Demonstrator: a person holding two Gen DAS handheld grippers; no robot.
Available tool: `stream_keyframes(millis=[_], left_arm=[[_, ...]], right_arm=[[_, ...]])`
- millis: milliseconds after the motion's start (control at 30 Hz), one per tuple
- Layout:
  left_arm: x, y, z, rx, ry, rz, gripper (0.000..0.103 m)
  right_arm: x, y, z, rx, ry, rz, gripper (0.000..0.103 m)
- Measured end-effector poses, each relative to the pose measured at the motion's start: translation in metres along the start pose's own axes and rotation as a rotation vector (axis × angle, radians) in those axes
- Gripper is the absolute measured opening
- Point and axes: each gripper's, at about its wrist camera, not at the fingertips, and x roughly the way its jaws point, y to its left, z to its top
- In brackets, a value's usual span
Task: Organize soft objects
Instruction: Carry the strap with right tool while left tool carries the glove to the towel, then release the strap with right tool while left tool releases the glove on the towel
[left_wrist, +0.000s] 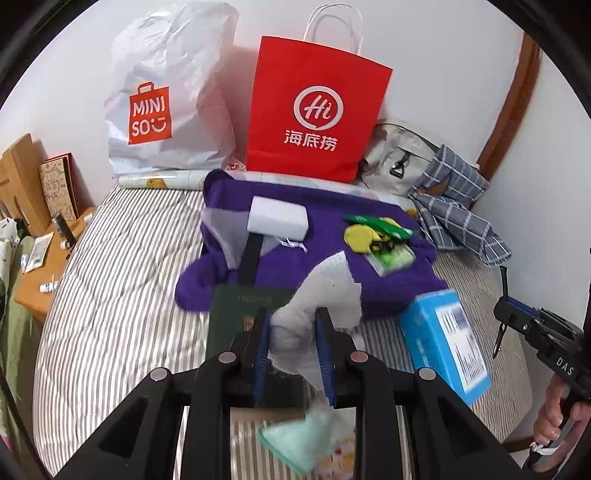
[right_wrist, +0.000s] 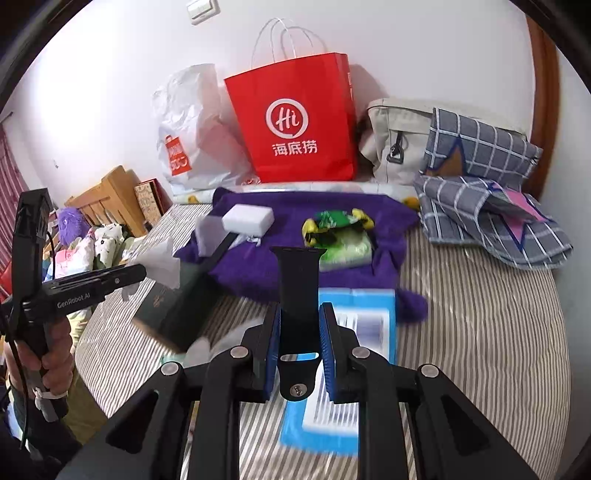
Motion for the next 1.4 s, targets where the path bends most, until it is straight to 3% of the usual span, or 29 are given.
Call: stream_keyframes(millis=[467,633,867,1200,1300,1333,1400], left_arm=[[0.073,0.018,0.052,-0.043,0.070,0.002,0.023],[0.099,0.018,0.063,-0.049,0.111,-0.006,0.023],[0.138,0.010,0.061,-0.024,0.186,0.006,0.023],[0.156,0.012,0.060,-0.029,0.219,0.006,0.023],[0.157,0.015,0.061,-0.047,0.220,0.008,0.025],[0.158,0.016,0.062,-0.051,0.224,0.002,0.028],[0.160,0.019,0.062,-0.062,0.241,0.001,0.041]], right_arm=[[0.084,-0.036,0.061,0.040,0.054,-0.037,0.021],[0.114,-0.055,0.063,0.081,0.102,-0.089,0.021],[0.142,-0.063,0.054,0.080,0.163,-0.098,0.021],[0.160,-0.067,0.052,0.083,0.190,-0.099,0.022],[0.160,-0.062,0.052,0.056,0.188,-0.102,0.034],[0.160,-0.061,0.053,0.052,0.189,-0.105,0.047],[0.157,-0.059,0.054,0.048,0.172,-0.091,0.057]])
